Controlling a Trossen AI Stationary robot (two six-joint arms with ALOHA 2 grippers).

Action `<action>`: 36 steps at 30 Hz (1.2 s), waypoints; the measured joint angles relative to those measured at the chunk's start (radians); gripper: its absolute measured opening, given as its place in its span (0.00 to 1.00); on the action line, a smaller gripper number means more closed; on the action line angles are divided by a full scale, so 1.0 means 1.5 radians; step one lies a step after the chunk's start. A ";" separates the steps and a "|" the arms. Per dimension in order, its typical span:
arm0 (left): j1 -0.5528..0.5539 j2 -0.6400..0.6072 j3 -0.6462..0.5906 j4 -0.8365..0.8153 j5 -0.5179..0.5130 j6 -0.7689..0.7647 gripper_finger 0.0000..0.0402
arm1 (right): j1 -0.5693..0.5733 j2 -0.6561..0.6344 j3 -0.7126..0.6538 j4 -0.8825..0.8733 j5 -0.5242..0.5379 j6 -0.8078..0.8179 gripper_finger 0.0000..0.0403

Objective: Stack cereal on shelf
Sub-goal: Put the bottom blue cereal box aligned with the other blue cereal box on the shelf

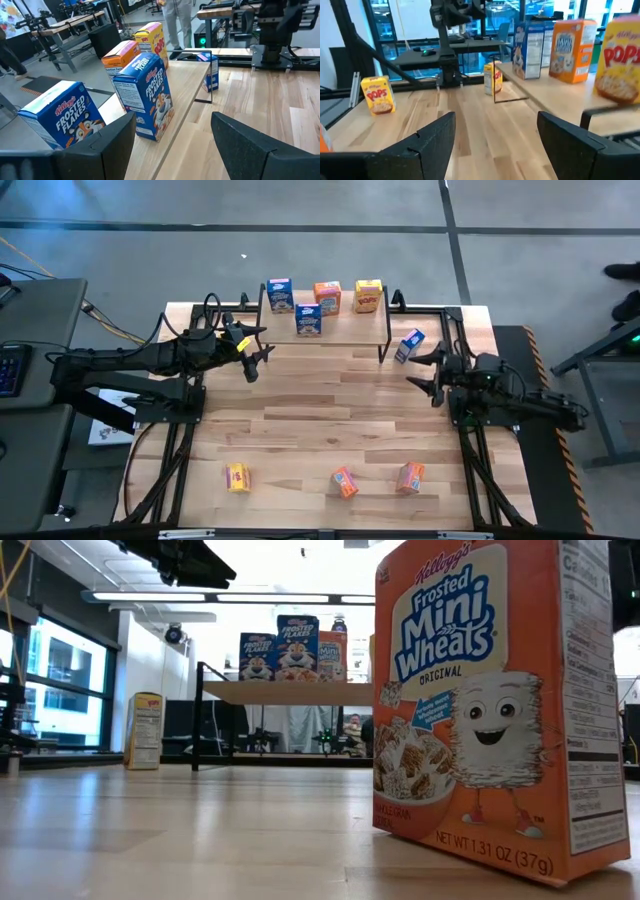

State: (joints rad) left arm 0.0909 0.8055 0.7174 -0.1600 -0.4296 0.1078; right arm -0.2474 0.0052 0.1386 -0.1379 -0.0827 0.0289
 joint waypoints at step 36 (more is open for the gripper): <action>0.000 0.000 0.000 0.000 0.000 0.000 0.62 | 0.000 0.010 -0.050 0.000 0.015 -0.019 0.68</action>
State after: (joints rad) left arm 0.0910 0.8055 0.7174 -0.1596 -0.4297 0.1078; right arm -0.2474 0.0204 0.0643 -0.1383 -0.0602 0.0002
